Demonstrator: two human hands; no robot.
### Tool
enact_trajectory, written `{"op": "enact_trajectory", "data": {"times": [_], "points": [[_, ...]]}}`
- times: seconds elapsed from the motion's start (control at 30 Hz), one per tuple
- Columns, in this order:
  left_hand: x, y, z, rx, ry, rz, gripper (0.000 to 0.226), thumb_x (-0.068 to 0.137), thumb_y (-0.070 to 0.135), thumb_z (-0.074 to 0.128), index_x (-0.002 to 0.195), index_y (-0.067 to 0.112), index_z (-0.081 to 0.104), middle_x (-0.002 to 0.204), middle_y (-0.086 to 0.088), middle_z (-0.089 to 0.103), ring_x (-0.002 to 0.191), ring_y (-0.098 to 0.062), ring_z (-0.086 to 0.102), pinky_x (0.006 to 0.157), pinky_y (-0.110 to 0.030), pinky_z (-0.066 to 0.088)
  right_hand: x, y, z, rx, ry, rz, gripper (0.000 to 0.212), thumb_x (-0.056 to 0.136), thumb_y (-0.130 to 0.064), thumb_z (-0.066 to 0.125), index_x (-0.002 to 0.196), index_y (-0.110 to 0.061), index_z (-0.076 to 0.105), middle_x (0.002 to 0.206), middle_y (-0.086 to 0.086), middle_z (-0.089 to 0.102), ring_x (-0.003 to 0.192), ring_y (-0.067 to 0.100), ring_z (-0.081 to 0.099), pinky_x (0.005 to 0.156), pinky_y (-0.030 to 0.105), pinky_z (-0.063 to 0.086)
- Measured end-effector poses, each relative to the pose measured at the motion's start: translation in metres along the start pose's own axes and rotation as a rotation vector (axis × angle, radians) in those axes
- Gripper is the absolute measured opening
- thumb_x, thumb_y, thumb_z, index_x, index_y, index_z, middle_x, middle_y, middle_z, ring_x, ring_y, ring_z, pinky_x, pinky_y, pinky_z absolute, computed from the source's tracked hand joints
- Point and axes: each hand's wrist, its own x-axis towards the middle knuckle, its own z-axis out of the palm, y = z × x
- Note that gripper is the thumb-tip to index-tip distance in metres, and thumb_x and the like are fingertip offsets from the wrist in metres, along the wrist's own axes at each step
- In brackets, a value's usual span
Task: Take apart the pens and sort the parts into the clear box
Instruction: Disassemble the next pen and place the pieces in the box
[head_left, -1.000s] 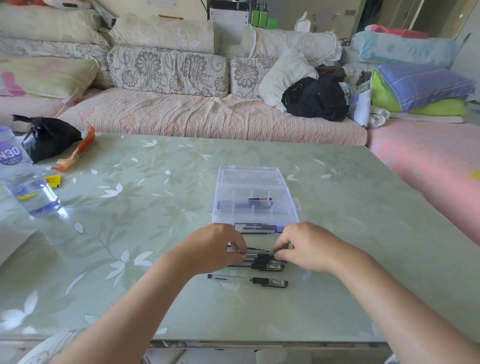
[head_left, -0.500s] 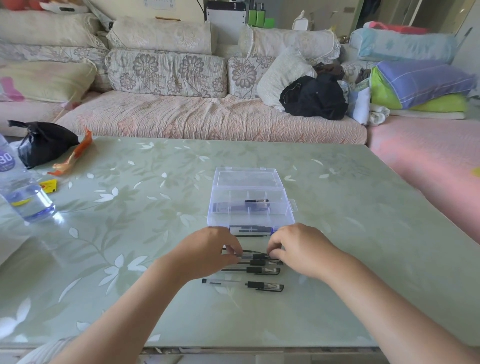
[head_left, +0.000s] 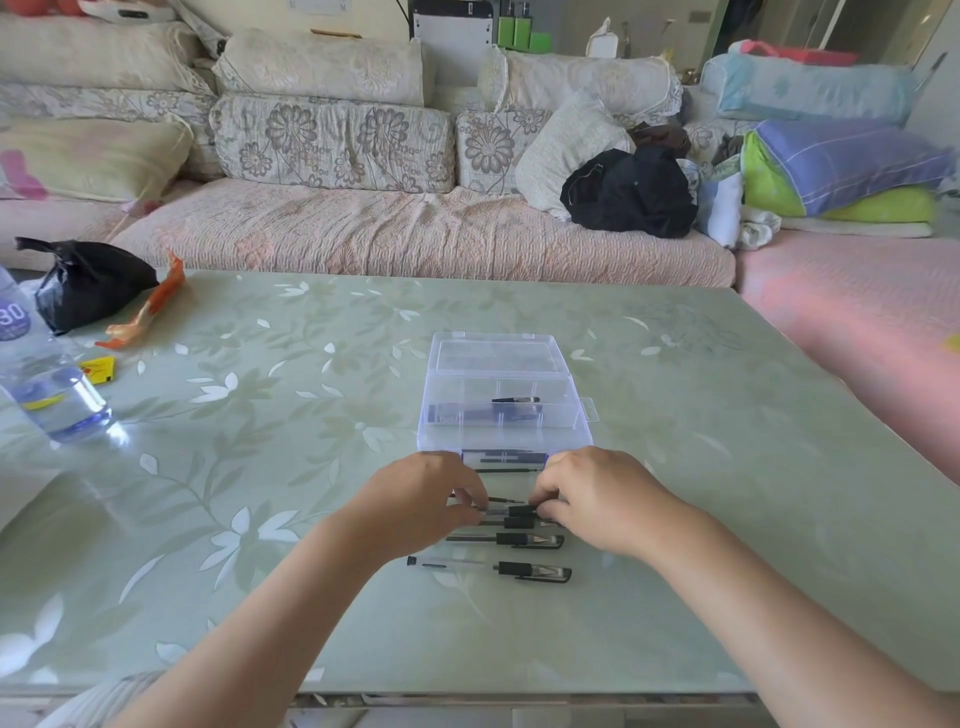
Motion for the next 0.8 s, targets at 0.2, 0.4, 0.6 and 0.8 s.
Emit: {"op": "enact_trajectory", "data": {"times": [0.2,0.4,0.6,0.8], "points": [[0.0,0.001,0.001,0.006,-0.007,-0.009,0.01,0.087,0.037,0.067,0.095,0.04,0.069,0.086,0.023,0.056,0.072,0.008,0.05,0.063,-0.012,0.037,-0.002,0.0,0.001,0.006,0.006,-0.003,0.021,0.096,-0.03,0.051,0.104,-0.034,0.071,0.107,-0.017,0.064,0.101,0.012,0.057,0.072,0.026,0.037],[-0.002,0.001,0.0,0.009,0.008,0.01,0.023,0.085,0.04,0.067,0.108,0.041,0.066,0.093,0.018,0.057,0.081,-0.001,0.052,0.072,-0.022,0.047,-0.004,-0.005,0.004,0.033,0.122,-0.01,0.023,0.098,-0.027,0.045,0.105,-0.028,0.067,0.102,-0.013,0.06,0.093,0.014,0.058,0.076,0.028,0.044],[-0.001,0.003,-0.005,0.021,0.137,0.097,0.019,0.096,0.035,0.054,0.106,0.033,0.07,0.095,0.012,0.062,0.083,-0.008,0.056,0.071,-0.025,0.046,-0.011,-0.021,0.007,0.099,0.23,-0.003,0.019,0.098,-0.031,0.041,0.105,-0.025,0.057,0.103,-0.013,0.058,0.089,0.016,0.057,0.076,0.031,0.046],[-0.007,0.002,-0.012,0.044,0.092,0.104,0.008,0.087,0.04,0.06,0.091,0.037,0.066,0.087,0.017,0.064,0.079,-0.002,0.059,0.066,-0.021,0.049,-0.013,-0.035,0.019,-0.05,0.133,-0.027,0.034,0.102,-0.044,0.037,0.101,-0.019,0.059,0.092,-0.005,0.047,0.082,0.024,0.052,0.066,0.035,0.037]]}}
